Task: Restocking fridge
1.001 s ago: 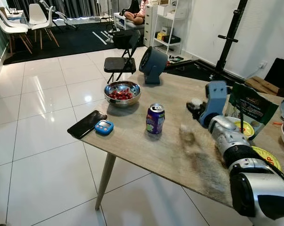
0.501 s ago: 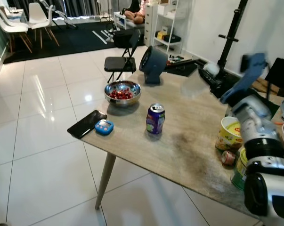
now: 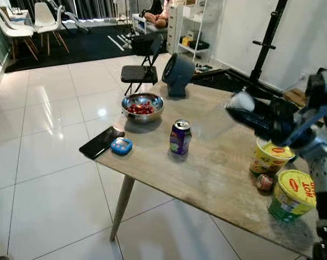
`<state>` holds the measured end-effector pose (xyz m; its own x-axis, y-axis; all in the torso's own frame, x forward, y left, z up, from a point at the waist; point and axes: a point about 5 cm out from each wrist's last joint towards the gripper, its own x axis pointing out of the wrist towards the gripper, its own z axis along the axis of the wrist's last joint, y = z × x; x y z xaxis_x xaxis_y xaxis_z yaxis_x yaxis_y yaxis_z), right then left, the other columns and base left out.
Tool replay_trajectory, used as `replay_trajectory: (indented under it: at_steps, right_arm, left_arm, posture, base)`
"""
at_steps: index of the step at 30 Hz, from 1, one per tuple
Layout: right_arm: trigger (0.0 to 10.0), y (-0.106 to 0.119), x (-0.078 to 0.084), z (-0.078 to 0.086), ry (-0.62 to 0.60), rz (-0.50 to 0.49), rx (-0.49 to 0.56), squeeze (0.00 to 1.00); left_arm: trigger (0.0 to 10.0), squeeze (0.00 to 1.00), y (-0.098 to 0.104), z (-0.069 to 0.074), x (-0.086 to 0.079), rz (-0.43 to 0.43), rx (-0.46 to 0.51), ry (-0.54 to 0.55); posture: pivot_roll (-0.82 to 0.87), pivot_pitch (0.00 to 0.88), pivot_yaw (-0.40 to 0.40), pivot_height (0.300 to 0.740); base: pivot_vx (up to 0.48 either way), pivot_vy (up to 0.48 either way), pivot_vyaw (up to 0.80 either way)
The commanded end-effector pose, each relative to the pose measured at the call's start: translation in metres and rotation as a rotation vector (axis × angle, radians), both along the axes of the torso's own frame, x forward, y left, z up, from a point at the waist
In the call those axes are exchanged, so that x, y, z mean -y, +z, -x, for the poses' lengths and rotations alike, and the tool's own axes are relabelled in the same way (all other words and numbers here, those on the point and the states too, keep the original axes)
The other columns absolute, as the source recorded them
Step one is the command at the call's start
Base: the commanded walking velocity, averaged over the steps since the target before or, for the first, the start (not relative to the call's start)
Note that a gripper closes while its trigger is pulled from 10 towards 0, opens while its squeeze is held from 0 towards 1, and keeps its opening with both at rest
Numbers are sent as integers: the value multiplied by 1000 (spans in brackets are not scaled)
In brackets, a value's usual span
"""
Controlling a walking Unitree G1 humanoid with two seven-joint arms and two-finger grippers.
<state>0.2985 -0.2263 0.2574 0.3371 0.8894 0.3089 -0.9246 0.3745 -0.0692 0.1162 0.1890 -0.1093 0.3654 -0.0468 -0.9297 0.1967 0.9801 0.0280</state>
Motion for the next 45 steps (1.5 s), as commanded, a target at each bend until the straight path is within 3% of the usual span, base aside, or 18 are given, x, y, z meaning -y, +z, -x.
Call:
replay_trajectory:
  at_steps: [1, 4, 8, 13, 15, 21, 28, 30, 35, 40, 45]
  right_arm:
    - [10000, 5, -5, 9, 76, -1, 19, 0]
    - [10000, -9, -13, 20, 162, 57, -35, 0]
    - [10000, -20, -14, 25, 189, 104, -72, 0]
    - [10000, -50, -13, 39, 221, 206, -217, 0]
    - [10000, -73, -8, 48, 241, 257, -317, 0]
    - [10000, -91, -4, 59, 262, 285, -414, 0]
    - [10000, -135, 19, 71, 214, 259, -626, 0]
    - [10000, -135, 19, 71, 214, 259, -626, 0]
    - [10000, -163, 35, 80, 145, 320, -733, 0]
    - [10000, -175, 39, 89, 149, 316, -787, 0]
    - [10000, -175, 34, 89, 200, 290, -775, 0]
  left_arm:
    - [10000, 0, -2, 5, 6, 21, -21, -19]
    - [10000, 0, -2, 5, 6, 20, -20, -20]
    - [10000, 0, -2, 4, 6, 20, -20, -20]
    - [10000, 0, -2, 4, 6, 21, -19, -21]
    - [10000, 0, -2, 3, 6, 22, -19, -23]
    - [10000, 0, -2, 3, 6, 21, -18, -24]
    - [10000, 0, -1, 3, 5, 18, -18, -25]
    - [10000, 0, -1, 3, 5, 18, -18, -25]
    - [10000, 0, -2, 4, 5, 19, -20, -28]
    - [10000, 0, -2, 4, 5, 15, -22, -40]
    - [10000, 0, -1, 3, 5, 28, -12, -34]
  posture:
    - [-6, 0, -29, 740]
    - [-9, 0, -29, 740]
    - [-13, 0, -28, 740]
    - [-17, 0, -28, 740]
    - [-19, 0, -26, 740]
    - [-19, 0, -23, 740]
    - [-17, 0, -24, 740]
    - [-17, 0, -24, 740]
    - [-21, 0, -23, 740]
    - [-20, 0, -22, 740]
    - [-21, 0, -22, 740]
  base:
    - [0, 0, 0]
    - [0, 0, 0]
    - [0, 0, 0]
    - [0, 0, 0]
    - [0, 0, 0]
    - [0, 0, 0]
    - [0, 0, 0]
    - [0, 0, 0]
    - [0, 0, 0]
    - [0, 0, 0]
    - [0, 0, 0]
